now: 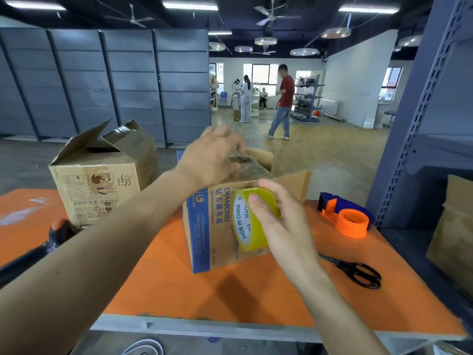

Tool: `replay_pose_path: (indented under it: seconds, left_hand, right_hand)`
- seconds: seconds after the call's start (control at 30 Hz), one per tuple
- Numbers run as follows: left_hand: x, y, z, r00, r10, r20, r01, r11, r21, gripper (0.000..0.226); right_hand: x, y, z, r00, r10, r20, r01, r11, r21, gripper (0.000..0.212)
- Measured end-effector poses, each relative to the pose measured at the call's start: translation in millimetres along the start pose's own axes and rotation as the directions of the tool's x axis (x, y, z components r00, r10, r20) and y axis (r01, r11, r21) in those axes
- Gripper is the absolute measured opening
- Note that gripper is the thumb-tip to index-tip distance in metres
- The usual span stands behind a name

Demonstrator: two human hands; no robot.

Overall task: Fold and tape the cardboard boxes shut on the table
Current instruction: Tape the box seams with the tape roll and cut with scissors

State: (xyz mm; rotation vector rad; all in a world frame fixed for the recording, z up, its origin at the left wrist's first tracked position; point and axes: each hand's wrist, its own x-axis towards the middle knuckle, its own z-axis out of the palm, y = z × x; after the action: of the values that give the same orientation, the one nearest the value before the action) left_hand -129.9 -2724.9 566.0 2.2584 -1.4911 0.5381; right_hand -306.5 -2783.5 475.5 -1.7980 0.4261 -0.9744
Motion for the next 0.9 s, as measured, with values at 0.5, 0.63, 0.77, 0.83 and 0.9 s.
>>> replay_pose_path:
  seconds: [0.5, 0.63, 0.77, 0.83, 0.9]
  left_hand:
    - [-38, -6, -2, 0.948, 0.186, 0.257, -0.146, 0.976, -0.164, 0.045]
    - [-35, -6, 3, 0.963, 0.144, 0.228, -0.124, 0.987, -0.100, 0.044]
    - [-36, -5, 6, 0.973, 0.102, 0.205, -0.090, 0.994, -0.064, 0.045]
    - [-37, -6, 7, 0.976, 0.101, 0.194, -0.091, 0.994, -0.059, 0.045]
    - [-36, -6, 7, 0.976, 0.084, 0.202, -0.075, 0.996, -0.053, 0.044]
  right_hand:
    - [-14, 12, 3, 0.993, -0.102, 0.064, 0.093, 0.986, 0.137, 0.044]
    - [-13, 8, -1, 0.994, -0.107, 0.039, 0.103, 0.990, 0.094, 0.043]
    - [-10, 2, -2, 0.997, -0.060, 0.043, 0.056, 0.995, 0.085, 0.041]
    - [-8, 3, -2, 0.997, -0.083, 0.001, 0.083, 0.996, 0.020, 0.035]
    - [-9, 5, -2, 0.998, -0.061, -0.013, 0.061, 0.998, -0.007, 0.031]
